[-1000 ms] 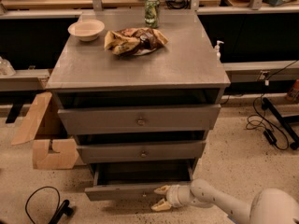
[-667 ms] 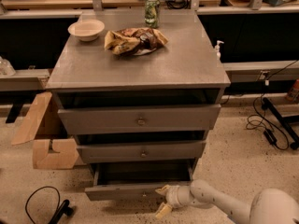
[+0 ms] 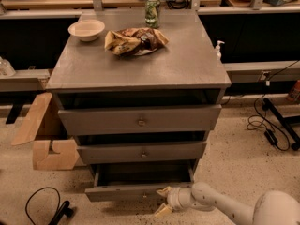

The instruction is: Close bottom drawer

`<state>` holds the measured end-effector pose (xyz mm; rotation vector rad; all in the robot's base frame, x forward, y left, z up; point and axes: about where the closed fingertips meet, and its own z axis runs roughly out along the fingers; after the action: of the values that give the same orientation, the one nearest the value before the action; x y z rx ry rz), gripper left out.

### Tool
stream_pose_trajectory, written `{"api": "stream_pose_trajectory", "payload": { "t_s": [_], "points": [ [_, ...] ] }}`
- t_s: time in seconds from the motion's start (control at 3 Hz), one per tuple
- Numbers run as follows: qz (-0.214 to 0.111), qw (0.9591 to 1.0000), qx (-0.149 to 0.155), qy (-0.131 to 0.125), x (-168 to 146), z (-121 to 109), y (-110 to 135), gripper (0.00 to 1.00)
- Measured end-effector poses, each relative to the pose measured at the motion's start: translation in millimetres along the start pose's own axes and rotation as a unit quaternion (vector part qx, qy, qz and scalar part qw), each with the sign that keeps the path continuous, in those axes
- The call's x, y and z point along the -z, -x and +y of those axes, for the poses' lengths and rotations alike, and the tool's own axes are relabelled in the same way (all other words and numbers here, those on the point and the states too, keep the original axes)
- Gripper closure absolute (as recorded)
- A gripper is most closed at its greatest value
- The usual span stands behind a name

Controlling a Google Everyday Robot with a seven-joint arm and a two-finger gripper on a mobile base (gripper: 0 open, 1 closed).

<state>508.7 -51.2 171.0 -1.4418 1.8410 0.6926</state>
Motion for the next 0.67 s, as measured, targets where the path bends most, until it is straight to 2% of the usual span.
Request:
{"api": "stream_pose_trajectory", "payload": {
  "t_s": [0.67],
  "points": [
    [0.012, 0.9999, -0.002, -0.005, 1.7, 1.8, -3.6, 0.63]
  ]
}}
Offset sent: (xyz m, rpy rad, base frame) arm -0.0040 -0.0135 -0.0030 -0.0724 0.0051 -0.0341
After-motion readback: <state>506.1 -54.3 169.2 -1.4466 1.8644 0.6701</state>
